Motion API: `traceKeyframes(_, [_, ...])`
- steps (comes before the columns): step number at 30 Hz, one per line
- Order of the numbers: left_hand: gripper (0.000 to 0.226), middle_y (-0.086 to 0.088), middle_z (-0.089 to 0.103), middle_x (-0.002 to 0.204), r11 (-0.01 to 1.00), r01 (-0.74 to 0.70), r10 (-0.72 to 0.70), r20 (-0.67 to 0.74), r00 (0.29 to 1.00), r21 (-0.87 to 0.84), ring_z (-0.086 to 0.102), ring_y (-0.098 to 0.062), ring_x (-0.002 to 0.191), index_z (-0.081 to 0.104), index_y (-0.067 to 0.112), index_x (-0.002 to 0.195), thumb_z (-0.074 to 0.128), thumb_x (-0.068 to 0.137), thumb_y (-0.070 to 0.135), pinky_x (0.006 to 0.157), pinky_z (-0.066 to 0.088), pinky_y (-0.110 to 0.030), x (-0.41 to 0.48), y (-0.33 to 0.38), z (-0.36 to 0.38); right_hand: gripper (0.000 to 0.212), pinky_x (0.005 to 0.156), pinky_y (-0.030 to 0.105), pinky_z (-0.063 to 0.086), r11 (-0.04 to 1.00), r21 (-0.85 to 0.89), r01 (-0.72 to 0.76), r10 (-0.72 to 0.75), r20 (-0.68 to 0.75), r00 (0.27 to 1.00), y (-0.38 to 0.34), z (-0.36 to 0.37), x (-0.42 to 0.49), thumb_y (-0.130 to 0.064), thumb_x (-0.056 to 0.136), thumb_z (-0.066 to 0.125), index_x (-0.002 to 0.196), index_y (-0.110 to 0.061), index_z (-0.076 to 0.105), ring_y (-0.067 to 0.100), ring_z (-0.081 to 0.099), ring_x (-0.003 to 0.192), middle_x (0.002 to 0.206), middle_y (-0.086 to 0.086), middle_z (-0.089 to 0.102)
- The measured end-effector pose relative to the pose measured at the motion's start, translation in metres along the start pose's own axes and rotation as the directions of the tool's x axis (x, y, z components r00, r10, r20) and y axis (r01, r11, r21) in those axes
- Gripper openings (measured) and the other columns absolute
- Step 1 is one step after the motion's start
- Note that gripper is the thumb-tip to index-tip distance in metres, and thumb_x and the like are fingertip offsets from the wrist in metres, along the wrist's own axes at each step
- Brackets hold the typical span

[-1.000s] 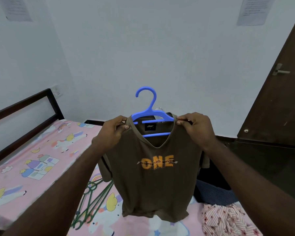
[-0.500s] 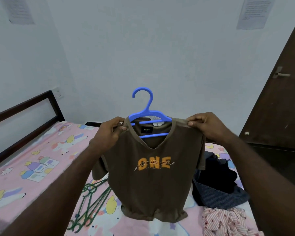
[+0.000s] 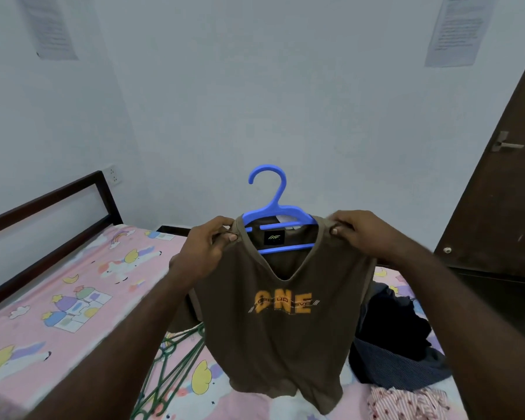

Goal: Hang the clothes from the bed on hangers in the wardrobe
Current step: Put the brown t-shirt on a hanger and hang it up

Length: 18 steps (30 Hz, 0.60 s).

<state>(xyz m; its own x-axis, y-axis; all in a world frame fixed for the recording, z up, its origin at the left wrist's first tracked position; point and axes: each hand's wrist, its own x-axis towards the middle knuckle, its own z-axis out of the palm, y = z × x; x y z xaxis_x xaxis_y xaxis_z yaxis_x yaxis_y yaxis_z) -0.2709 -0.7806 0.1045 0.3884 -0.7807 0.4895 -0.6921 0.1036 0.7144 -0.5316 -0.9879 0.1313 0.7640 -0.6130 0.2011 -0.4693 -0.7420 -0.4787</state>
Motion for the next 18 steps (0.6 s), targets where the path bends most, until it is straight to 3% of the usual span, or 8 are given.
traceKeyframes(2, [0.02,0.009,0.07,0.086,1.0,0.024,-0.024,-0.016,1.0,0.005,0.064,0.001,0.086,0.066,0.021,0.101,0.064,0.09,0.005,0.076,0.044,-0.006,0.001,0.002,-0.001,0.016,0.074,0.022,0.042,0.999,-0.024,0.028,-0.029,-0.03,0.999,0.002,0.003,0.006,-0.013,0.097,0.054,0.095,-0.025,0.065,0.018,0.061,0.095,0.093,-0.006,0.067])
traceKeyframes(4, [0.017,0.006,0.069,0.089,0.998,0.041,-0.04,-0.017,0.999,0.055,0.064,-0.001,0.087,0.065,0.019,0.103,0.064,0.09,0.008,0.077,0.046,-0.01,0.003,-0.002,-0.007,0.016,0.071,0.022,0.041,0.999,0.003,0.04,-0.04,-0.123,0.992,0.004,0.005,0.009,-0.011,0.096,0.054,0.092,-0.021,0.066,0.017,0.062,0.088,0.087,-0.005,0.068])
traceKeyframes(7, [0.01,0.002,0.067,0.085,0.931,0.041,-0.077,0.084,0.993,0.363,0.062,-0.017,0.082,0.064,0.017,0.103,0.058,0.094,0.017,0.069,0.044,-0.027,0.009,-0.023,-0.024,0.016,0.071,0.023,0.041,0.999,-0.001,0.054,-0.053,-0.184,0.981,0.005,0.0,0.015,-0.011,0.096,0.055,0.095,-0.02,0.069,0.015,0.061,0.086,0.087,-0.006,0.067])
traceKeyframes(10, [0.01,-0.001,0.068,0.09,0.822,0.074,-0.22,0.195,0.956,0.564,0.06,-0.022,0.084,0.064,0.018,0.1,0.056,0.095,0.021,0.071,0.046,-0.033,0.017,-0.042,-0.041,0.014,0.076,0.029,0.044,0.997,-0.039,0.067,-0.071,-0.119,0.99,0.003,-0.001,0.022,-0.013,0.096,0.057,0.097,-0.02,0.07,0.016,0.061,0.089,0.089,-0.008,0.067])
traceKeyframes(14, [0.007,-0.006,0.068,0.092,0.775,0.01,-0.232,0.27,0.934,0.632,0.06,-0.023,0.087,0.066,0.016,0.096,0.062,0.092,0.021,0.072,0.044,-0.031,0.05,-0.039,-0.063,0.012,0.078,0.031,0.041,0.972,-0.203,0.121,-0.122,0.004,0.992,-0.012,-0.022,0.055,-0.016,0.095,0.059,0.099,-0.015,0.069,0.024,0.062,0.096,0.097,0.004,0.071])
traceKeyframes(18, [0.007,-0.007,0.063,0.091,0.725,-0.03,-0.183,0.235,0.955,0.688,0.056,-0.025,0.089,0.06,0.014,0.092,0.065,0.088,0.018,0.071,0.035,-0.029,0.108,-0.01,-0.091,0.012,0.079,0.033,0.042,0.951,-0.281,0.131,-0.169,-0.116,0.979,-0.042,-0.07,0.105,-0.021,0.095,0.057,0.099,-0.015,0.066,0.027,0.06,0.098,0.101,0.007,0.07])
